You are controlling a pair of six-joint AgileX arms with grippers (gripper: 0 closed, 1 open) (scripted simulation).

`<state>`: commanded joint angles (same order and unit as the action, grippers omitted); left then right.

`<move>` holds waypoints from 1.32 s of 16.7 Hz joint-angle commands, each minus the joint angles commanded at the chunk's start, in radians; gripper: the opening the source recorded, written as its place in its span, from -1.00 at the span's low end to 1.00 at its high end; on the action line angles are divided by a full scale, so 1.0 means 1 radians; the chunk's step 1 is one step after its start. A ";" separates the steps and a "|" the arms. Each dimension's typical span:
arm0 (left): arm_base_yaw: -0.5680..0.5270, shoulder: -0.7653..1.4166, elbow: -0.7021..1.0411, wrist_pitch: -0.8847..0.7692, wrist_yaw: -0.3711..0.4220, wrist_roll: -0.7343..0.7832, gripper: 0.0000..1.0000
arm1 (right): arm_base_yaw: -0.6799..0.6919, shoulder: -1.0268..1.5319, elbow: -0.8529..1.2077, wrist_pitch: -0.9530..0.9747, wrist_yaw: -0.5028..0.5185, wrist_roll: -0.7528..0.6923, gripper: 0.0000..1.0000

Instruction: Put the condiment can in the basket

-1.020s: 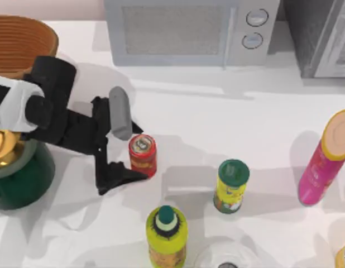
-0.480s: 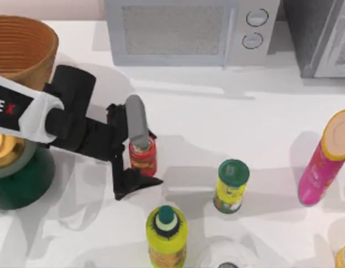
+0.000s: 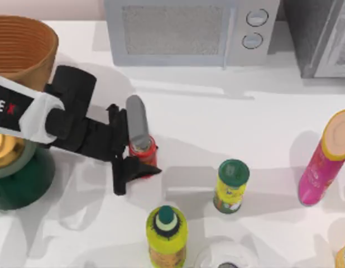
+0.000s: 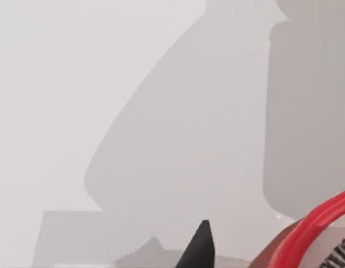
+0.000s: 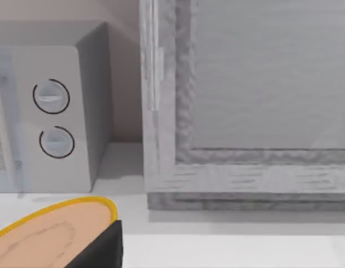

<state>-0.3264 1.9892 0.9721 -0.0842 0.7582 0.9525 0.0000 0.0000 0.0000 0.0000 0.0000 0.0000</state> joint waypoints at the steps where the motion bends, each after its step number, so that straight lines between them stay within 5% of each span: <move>1: 0.000 0.000 0.000 0.000 0.000 0.000 -0.51 | 0.000 0.000 0.000 0.000 0.000 0.000 1.00; 5: 0.000 0.000 0.000 0.000 0.000 0.000 -1.00 | 0.000 0.000 0.000 0.000 0.000 0.000 1.00; 15: 0.004 -0.010 0.013 -0.003 -0.007 -0.007 -1.00 | 0.000 0.000 0.000 0.000 0.000 0.000 1.00; 22: 0.102 -0.157 0.256 -0.111 -0.171 -0.263 -1.00 | 0.000 0.000 0.000 0.000 0.000 0.000 1.00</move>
<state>-0.2245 1.8325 1.2285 -0.1952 0.5877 0.6898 0.0000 0.0000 0.0000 0.0000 0.0000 0.0000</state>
